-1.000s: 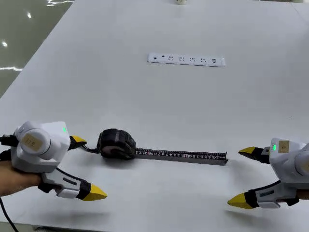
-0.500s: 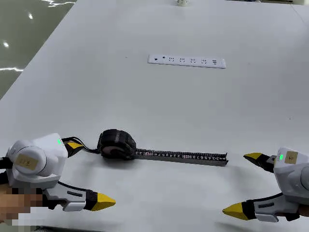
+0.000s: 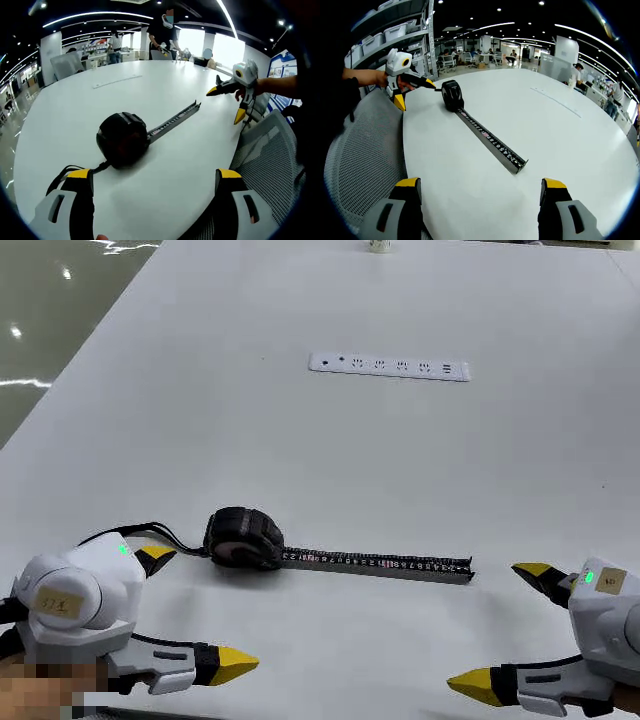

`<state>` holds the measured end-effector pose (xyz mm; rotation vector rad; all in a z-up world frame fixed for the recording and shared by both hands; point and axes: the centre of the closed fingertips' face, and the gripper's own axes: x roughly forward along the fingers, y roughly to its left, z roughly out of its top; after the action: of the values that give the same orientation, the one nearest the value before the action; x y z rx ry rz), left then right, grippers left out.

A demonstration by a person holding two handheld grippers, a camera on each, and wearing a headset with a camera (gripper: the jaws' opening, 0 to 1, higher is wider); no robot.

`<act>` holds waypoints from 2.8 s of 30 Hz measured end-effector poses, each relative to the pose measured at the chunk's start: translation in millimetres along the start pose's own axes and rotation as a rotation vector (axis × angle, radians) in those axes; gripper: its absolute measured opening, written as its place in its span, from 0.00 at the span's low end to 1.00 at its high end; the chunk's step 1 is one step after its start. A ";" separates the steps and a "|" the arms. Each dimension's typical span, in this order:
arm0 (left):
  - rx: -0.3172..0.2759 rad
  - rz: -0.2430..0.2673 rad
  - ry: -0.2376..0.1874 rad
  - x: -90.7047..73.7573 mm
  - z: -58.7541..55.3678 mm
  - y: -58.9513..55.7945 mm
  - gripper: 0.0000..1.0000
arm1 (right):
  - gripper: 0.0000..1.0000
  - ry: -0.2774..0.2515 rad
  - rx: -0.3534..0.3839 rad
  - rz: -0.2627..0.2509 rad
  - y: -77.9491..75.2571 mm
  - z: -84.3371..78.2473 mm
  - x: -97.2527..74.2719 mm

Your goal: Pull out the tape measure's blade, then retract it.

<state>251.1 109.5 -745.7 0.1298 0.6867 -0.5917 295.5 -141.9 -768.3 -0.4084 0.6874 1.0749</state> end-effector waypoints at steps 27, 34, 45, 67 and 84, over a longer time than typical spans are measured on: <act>-0.127 0.139 -0.108 -16.0 10.9 -5.4 0.99 | 0.99 -0.110 0.183 -0.130 23.7 21.8 -7.7; -0.148 0.166 -0.107 -18.1 9.3 -7.5 0.99 | 0.99 -0.127 0.204 -0.146 28.9 27.9 -9.4; -0.218 0.213 -0.120 -25.2 9.5 -12.9 0.99 | 0.99 -0.167 0.240 -0.175 33.9 34.6 -11.9; -0.222 0.212 -0.138 -25.0 16.0 -21.9 0.99 | 0.99 -0.170 0.261 -0.191 40.9 35.9 -15.4; -0.221 0.231 -0.130 -24.6 16.7 -18.0 0.99 | 0.99 -0.160 0.260 -0.180 41.7 35.0 -14.8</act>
<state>235.3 101.2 -715.9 -0.0348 0.5962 -0.2969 264.3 -112.2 -731.8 -0.1546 0.6253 0.8248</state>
